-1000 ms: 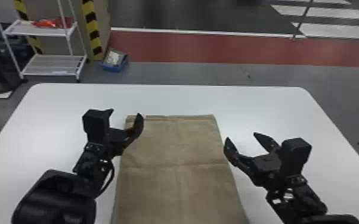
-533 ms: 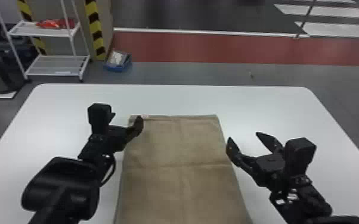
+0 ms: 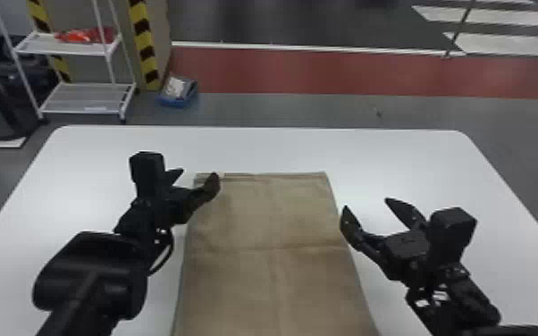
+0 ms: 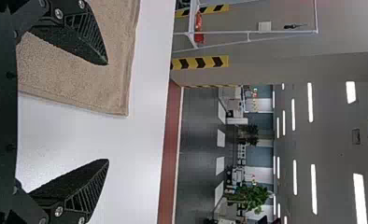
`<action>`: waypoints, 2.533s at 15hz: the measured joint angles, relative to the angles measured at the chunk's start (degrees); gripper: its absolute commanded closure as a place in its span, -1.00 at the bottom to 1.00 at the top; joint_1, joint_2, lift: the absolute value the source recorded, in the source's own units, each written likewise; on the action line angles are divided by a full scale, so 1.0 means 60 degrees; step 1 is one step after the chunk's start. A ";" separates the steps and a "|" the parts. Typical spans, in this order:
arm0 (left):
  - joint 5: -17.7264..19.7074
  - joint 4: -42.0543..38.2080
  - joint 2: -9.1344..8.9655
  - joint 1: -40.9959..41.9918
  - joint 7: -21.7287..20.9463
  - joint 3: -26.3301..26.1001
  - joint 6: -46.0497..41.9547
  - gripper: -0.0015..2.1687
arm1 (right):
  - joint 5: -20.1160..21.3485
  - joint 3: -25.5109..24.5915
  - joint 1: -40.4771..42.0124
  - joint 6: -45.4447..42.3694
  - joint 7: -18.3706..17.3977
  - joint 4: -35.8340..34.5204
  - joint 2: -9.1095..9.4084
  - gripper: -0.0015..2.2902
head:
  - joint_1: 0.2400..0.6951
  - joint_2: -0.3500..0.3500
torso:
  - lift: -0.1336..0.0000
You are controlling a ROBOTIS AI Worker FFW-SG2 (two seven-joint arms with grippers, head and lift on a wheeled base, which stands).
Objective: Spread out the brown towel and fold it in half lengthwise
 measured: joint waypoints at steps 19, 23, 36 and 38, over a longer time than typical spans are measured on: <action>0.0164 0.0446 0.0005 -0.0107 -0.0276 0.0158 0.0354 -0.58 | -0.0086 -0.0045 0.0135 -0.0365 0.0083 0.0016 -0.0055 -0.87 | 1.00 -0.22 | -0.84; 0.0203 0.0446 0.0005 -0.0089 -0.0276 0.0160 0.0265 -0.58 | -0.0073 -0.0045 0.0134 -0.0364 0.0082 0.0029 -0.0063 -0.87 | 1.00 -0.22 | -0.84; 0.0113 0.0310 0.0006 0.0092 -0.0192 0.0387 0.0294 -0.25 | -0.0101 0.0012 0.0063 -0.0455 0.0068 0.0103 -0.0072 -0.87 | 1.00 -0.18 | -0.84; 0.0097 0.0204 0.0006 0.0198 -0.0064 0.0413 0.0145 -0.18 | -0.0104 0.0015 0.0034 -0.0480 0.0068 0.0128 -0.0072 -0.87 | 1.00 -0.17 | -0.84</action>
